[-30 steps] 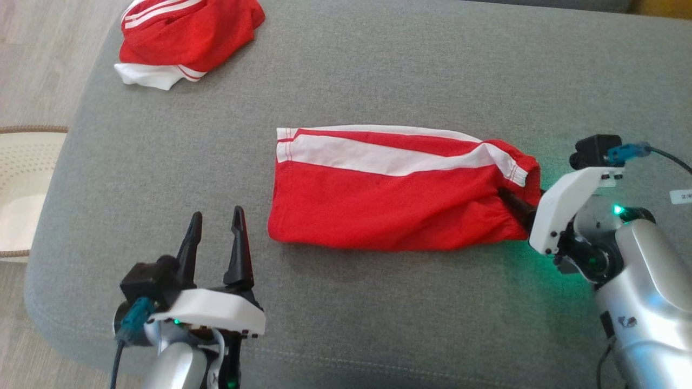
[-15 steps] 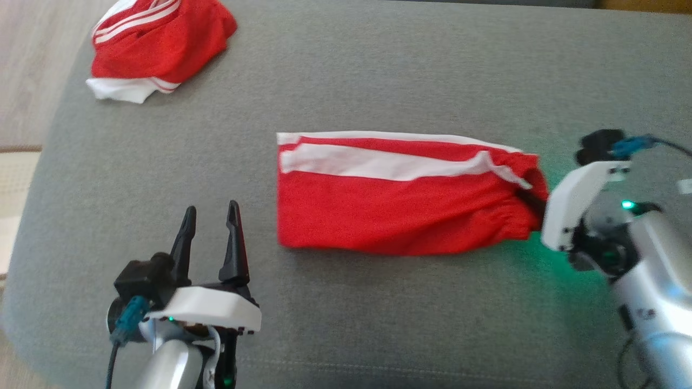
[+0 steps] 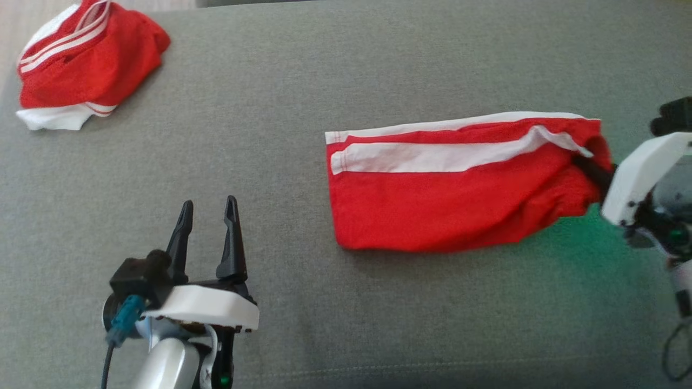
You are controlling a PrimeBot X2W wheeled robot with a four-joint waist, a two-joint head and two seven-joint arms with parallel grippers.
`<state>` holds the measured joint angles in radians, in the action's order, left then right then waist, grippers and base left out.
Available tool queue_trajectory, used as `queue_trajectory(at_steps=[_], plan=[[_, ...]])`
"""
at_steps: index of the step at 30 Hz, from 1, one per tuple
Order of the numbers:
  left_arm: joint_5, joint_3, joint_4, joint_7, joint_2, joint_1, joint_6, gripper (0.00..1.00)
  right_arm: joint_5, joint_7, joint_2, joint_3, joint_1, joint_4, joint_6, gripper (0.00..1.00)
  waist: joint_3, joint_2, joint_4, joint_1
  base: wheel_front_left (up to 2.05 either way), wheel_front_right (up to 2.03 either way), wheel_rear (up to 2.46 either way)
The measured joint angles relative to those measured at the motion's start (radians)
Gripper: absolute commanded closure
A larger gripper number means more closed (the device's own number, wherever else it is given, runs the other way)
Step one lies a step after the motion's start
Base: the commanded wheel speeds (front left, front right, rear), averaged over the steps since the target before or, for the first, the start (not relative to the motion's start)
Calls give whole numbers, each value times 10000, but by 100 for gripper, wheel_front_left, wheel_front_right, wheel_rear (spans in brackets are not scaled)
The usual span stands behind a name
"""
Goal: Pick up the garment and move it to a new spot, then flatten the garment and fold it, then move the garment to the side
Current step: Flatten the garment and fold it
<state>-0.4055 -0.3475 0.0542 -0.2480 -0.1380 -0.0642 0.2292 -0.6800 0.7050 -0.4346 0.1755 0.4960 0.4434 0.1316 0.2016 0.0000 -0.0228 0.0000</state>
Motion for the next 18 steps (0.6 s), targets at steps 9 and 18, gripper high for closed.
queue_trajectory(at_steps=[9,18], plan=[[0,-84,-6,15,-4,-24,-2,0,-1346,430,1484,176,-787,-1122,0,100,-14,0,0,0,0,0,0],[-8,-255,56,15,104,-32,-6,0,-1616,527,2339,859,-774,-1783,0,100,-60,0,641,0,0,0,0]])
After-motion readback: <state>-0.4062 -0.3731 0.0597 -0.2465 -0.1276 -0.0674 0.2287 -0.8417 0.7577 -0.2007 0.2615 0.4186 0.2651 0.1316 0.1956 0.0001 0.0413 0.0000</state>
